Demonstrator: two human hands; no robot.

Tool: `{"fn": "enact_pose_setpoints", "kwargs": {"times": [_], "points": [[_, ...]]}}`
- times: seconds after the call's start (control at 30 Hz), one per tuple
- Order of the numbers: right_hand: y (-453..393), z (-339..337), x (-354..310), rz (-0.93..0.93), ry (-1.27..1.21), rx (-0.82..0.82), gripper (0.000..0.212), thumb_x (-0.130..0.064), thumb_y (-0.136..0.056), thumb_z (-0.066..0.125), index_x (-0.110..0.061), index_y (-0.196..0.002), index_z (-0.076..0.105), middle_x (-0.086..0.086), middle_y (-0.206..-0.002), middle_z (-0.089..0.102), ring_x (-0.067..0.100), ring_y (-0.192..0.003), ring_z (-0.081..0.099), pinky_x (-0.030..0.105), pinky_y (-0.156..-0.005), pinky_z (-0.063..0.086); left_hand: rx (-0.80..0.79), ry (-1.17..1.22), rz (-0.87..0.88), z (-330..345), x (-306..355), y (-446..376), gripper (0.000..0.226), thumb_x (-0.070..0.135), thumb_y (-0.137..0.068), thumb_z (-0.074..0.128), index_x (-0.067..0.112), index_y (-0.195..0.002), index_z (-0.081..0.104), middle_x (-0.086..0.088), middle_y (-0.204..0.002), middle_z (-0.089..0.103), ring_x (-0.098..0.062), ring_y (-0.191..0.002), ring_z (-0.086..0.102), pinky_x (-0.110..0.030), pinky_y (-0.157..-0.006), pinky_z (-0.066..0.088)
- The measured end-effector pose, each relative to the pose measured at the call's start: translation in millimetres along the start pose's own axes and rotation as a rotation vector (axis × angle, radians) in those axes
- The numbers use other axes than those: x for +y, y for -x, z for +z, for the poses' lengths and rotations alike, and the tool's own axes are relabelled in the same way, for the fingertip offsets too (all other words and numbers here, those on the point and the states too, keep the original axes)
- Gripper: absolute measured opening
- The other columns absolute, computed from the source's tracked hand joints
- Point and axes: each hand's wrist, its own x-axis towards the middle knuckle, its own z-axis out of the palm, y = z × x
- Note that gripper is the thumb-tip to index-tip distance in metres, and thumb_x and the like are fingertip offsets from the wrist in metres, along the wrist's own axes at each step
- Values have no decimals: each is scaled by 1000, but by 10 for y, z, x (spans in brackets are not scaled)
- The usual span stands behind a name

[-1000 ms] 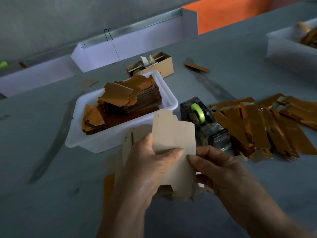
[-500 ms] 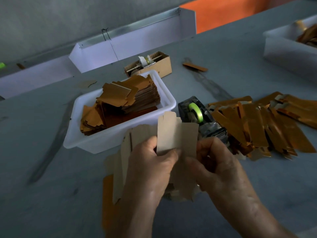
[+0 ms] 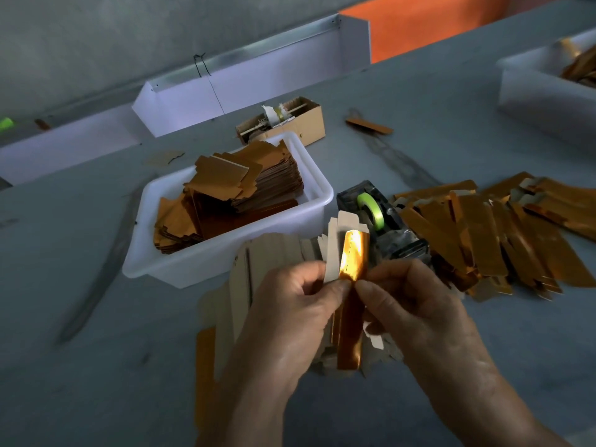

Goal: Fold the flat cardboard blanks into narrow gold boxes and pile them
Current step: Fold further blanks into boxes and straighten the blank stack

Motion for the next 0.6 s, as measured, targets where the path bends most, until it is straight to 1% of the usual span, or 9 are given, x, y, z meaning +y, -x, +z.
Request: {"fn": "enact_pose_setpoints", "kwargs": {"times": [0.07,0.13,0.2,0.23,0.3,0.37,0.43,0.5,0.6], "points": [[-34,-23,11,74,13,40,56,-59,-50,62,-27,-96,61,0,-88,69,17,-87,67,40,-78,55,-65,51,-35,2,13,4,10,26,-87,65,26,-92,73,9,-85,75,-6,-83,70,-34,-82,54],[-53,-48,5,152,-137,-34,42,-47,-59,67,-22,-93,67,4,-86,71,20,-86,68,42,-83,53,-120,90,-63,6,36,6,9,24,-85,67,23,-92,72,5,-86,75,-9,-83,71,-36,-81,54],[-56,-67,-16,209,-302,-121,24,-31,-66,66,-17,-84,72,7,-79,71,20,-76,69,39,-78,53,-118,60,-77,16,24,-4,10,24,-84,68,25,-94,68,8,-87,75,-5,-82,71,-28,-76,53],[-59,-78,-14,225,-343,-138,21,-27,-67,65,-15,-83,72,7,-77,71,19,-74,69,36,-75,52,-105,35,-72,24,18,-4,9,25,-84,68,26,-93,66,10,-86,74,-3,-81,70,-24,-74,52],[-69,-85,-1,251,-373,-131,23,-24,-67,64,-14,-87,72,8,-79,72,18,-73,70,34,-73,52,-66,-33,-40,39,12,2,3,29,-86,66,32,-86,65,19,-82,72,5,-77,67,-15,-67,48],[-83,-87,1,265,-374,-107,30,-25,-67,63,-12,-93,70,6,-81,72,15,-75,70,34,-75,51,-11,-115,11,60,1,22,11,32,-87,65,38,-78,64,28,-81,67,12,-78,61,-10,-62,44],[-88,-79,-3,270,-366,-91,33,-25,-67,62,-12,-96,69,5,-81,72,14,-75,70,34,-75,51,55,-160,38,91,4,29,12,32,-87,66,40,-78,63,23,-79,68,12,-80,60,-8,-59,46],[-88,-74,-5,265,-366,-74,33,-24,-67,62,-11,-98,67,4,-78,71,16,-72,69,33,-71,52,110,-228,61,132,19,30,3,33,-86,66,36,-86,66,18,-80,68,7,-78,62,-5,-59,46],[-92,-75,-8,258,-355,-41,30,-22,-67,64,-12,-95,67,5,-79,71,19,-73,68,37,-72,55,170,-289,41,181,56,34,8,33,-85,68,35,-91,63,17,-81,66,6,-72,61,-1,-56,44]]}}
